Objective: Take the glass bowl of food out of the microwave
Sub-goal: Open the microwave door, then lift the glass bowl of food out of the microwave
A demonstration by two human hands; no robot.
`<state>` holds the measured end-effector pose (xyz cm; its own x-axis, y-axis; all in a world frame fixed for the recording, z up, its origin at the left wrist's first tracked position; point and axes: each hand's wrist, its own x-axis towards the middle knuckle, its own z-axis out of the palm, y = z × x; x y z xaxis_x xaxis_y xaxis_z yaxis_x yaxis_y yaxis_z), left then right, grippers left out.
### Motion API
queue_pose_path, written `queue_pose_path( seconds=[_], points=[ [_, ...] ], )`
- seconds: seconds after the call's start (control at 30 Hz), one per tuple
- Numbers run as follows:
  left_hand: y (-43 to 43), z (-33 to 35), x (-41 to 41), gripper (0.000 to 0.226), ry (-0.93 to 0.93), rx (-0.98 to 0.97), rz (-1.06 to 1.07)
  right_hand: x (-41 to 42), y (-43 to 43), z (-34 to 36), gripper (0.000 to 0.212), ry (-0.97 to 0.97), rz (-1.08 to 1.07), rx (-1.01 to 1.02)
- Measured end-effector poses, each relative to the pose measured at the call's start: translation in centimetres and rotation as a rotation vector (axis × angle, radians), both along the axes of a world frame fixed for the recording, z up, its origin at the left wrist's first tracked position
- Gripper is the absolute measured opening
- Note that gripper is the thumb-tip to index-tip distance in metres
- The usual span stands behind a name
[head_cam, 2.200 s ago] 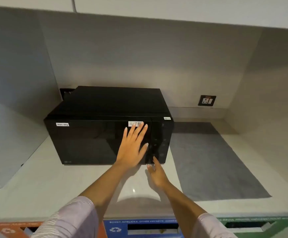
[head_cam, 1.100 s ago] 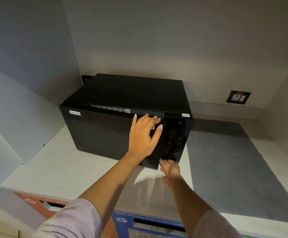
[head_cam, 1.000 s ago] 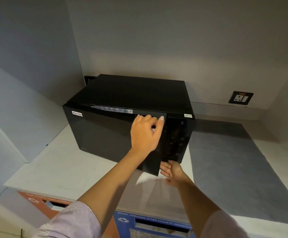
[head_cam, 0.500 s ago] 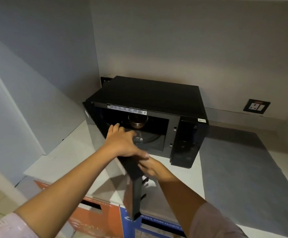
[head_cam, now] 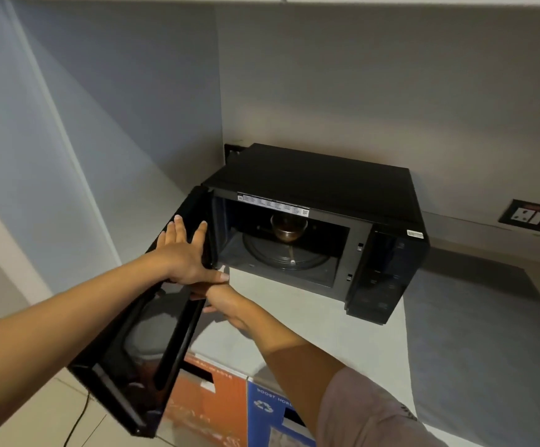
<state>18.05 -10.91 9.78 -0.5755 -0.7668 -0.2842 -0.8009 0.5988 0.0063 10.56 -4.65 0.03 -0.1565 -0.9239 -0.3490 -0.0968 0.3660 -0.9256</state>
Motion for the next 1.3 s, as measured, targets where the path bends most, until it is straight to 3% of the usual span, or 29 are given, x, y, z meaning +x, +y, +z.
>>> queue_pose_path(
  seconds=[0.2, 0.43, 0.63, 0.8, 0.87, 1.1, 1.3],
  points=[
    [-1.9, -3.1, 1.6, 0.103, 0.189, -0.251, 0.030, 3.3, -1.5, 0.3, 0.049, 0.050, 0.069, -0.098],
    [-3.7, -4.6, 3.7, 0.103, 0.414, -0.397, -0.009, 5.8, -3.5, -0.6, 0.044, 0.095, 0.086, -0.032],
    [-3.7, -5.5, 3.3, 0.108, 0.454, -0.445, -0.010, 5.1, -3.1, -1.1, 0.043, 0.095, 0.084, -0.055],
    [-3.0, -7.7, 2.6, 0.092, 0.386, -0.546, -0.141, 4.2, -2.7, -1.4, 0.052, 0.150, 0.064, -0.106],
    [-2.5, -9.0, 2.0, 0.086, 0.432, -0.469, -0.190, 2.8, -2.4, -2.1, 0.052, 0.164, 0.025, -0.110],
    [-0.2, -15.1, -1.9, 0.071, 0.847, 0.173, -0.059, -4.6, 0.7, -5.9, 0.050, 0.080, -0.234, -0.123],
    [1.6, -18.1, -7.1, 0.072, 1.000, 0.408, 0.060, -11.1, 4.3, -6.3, 0.055, 0.080, -0.351, -0.187]
  ],
)
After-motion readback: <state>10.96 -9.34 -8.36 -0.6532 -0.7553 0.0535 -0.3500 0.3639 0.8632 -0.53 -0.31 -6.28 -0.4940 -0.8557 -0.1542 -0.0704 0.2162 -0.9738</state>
